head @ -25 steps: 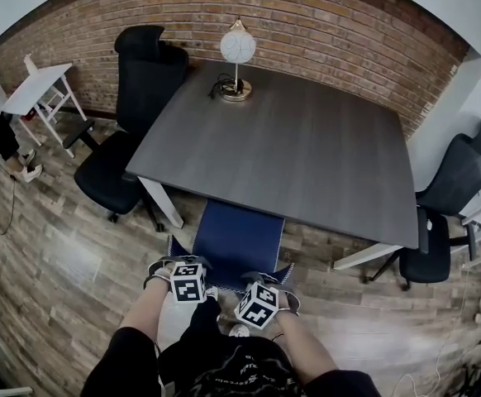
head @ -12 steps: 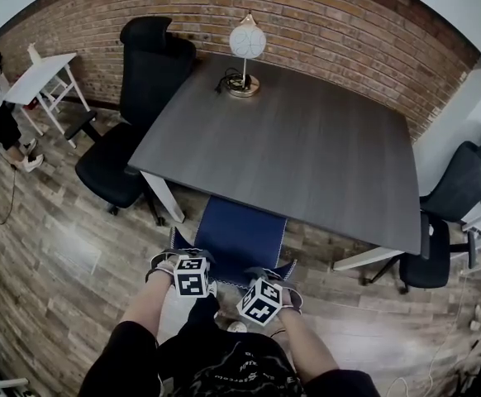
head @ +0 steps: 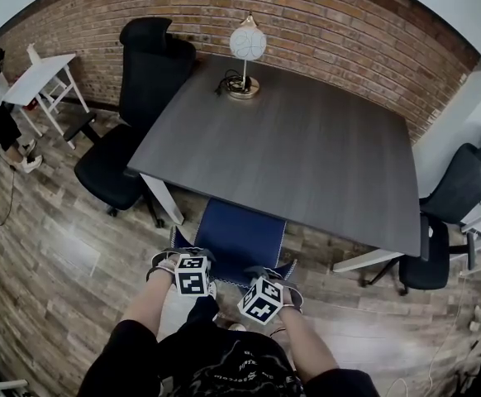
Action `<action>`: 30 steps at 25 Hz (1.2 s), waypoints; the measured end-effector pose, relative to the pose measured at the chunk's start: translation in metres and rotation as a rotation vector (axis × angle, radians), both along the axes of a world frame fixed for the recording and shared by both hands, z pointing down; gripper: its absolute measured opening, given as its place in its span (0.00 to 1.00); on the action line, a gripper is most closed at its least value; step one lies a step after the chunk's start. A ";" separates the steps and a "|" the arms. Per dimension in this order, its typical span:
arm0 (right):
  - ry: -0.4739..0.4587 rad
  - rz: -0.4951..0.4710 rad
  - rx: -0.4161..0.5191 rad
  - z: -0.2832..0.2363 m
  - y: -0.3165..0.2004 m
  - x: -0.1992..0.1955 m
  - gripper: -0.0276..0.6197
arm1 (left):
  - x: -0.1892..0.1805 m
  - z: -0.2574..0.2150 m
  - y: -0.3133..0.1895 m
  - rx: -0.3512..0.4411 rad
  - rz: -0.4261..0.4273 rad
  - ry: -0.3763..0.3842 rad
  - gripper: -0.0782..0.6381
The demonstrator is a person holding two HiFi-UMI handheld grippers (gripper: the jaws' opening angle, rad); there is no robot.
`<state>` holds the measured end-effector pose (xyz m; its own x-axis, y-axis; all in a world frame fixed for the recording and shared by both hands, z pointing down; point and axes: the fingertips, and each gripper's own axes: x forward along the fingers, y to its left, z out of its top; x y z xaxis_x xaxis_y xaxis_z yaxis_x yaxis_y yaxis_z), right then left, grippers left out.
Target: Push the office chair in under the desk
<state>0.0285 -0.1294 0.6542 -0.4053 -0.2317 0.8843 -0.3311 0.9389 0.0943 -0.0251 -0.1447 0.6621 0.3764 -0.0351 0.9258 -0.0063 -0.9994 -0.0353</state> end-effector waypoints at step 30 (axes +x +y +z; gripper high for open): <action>0.000 0.010 0.005 0.001 -0.037 0.005 0.20 | 0.006 -0.001 -0.037 0.006 0.013 0.010 0.31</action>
<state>0.0336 -0.1665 0.6547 -0.4031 -0.2403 0.8830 -0.3407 0.9350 0.0989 -0.0190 -0.1819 0.6614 0.3859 -0.0355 0.9218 0.0065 -0.9991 -0.0412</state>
